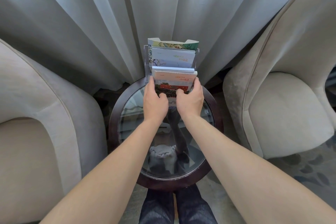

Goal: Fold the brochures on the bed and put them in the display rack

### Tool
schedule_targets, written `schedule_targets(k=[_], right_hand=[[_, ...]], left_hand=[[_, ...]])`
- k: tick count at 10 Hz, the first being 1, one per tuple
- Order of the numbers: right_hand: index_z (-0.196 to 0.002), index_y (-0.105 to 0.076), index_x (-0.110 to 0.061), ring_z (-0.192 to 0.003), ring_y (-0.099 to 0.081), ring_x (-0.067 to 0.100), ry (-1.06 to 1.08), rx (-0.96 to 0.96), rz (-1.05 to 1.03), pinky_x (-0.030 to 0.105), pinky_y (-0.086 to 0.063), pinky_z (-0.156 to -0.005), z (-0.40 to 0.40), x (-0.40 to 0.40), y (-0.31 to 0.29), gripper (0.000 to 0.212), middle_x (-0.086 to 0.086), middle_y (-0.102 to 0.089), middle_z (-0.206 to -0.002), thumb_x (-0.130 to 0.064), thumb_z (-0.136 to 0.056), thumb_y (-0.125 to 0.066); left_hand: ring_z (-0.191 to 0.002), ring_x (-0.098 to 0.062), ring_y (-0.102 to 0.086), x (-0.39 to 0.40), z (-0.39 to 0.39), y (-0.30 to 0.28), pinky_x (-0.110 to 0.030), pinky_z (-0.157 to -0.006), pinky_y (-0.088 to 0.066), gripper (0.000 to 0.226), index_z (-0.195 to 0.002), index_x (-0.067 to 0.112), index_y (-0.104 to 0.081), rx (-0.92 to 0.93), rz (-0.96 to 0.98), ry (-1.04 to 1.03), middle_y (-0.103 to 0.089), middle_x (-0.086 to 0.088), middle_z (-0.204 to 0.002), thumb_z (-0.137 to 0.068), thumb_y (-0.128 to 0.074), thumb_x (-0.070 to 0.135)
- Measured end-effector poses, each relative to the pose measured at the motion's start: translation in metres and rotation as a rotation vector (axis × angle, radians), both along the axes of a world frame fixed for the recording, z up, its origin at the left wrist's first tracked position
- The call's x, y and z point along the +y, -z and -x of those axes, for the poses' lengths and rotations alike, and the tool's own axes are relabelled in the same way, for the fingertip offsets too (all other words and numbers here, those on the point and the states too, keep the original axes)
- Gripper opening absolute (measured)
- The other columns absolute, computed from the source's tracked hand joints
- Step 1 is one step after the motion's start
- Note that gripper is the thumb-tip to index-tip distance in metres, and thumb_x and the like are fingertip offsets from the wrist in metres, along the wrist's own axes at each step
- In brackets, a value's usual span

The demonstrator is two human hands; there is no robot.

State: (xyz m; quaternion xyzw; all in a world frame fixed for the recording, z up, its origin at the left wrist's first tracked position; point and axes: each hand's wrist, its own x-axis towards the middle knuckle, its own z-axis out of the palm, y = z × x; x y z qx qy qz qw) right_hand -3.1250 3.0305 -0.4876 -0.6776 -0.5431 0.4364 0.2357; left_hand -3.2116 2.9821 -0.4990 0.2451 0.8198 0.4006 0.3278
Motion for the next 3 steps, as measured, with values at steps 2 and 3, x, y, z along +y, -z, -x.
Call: schedule_targets(k=[2, 3], right_hand=[[-0.148, -0.037, -0.027, -0.132, -0.045, 0.016, -0.02, -0.006, -0.022, 0.046, -0.046, -0.108, -0.004, 0.0003, 0.0028, 0.064, -0.005, -0.05, -0.141, -0.017, -0.09, -0.064], [-0.15, -0.033, -0.024, -0.136, -0.043, 0.019, 0.024, -0.022, 0.003, 0.048, -0.045, -0.109, -0.0031, 0.0027, 0.0016, 0.068, -0.001, -0.046, -0.146, -0.019, -0.09, -0.065]], left_hand=[[-0.141, -0.014, -0.035, -0.0015, 0.0024, 0.002, -0.039, -0.114, -0.036, 0.069, -0.153, 0.029, -0.029, -0.001, -0.025, -0.008, -0.04, 0.006, -0.151, -0.092, -0.05, 0.006], [-0.144, -0.016, -0.03, -0.0017, 0.0042, -0.0011, -0.038, -0.115, -0.03, 0.071, -0.155, 0.027, -0.025, -0.022, 0.013, -0.054, -0.034, 0.004, -0.156, -0.093, -0.053, 0.008]])
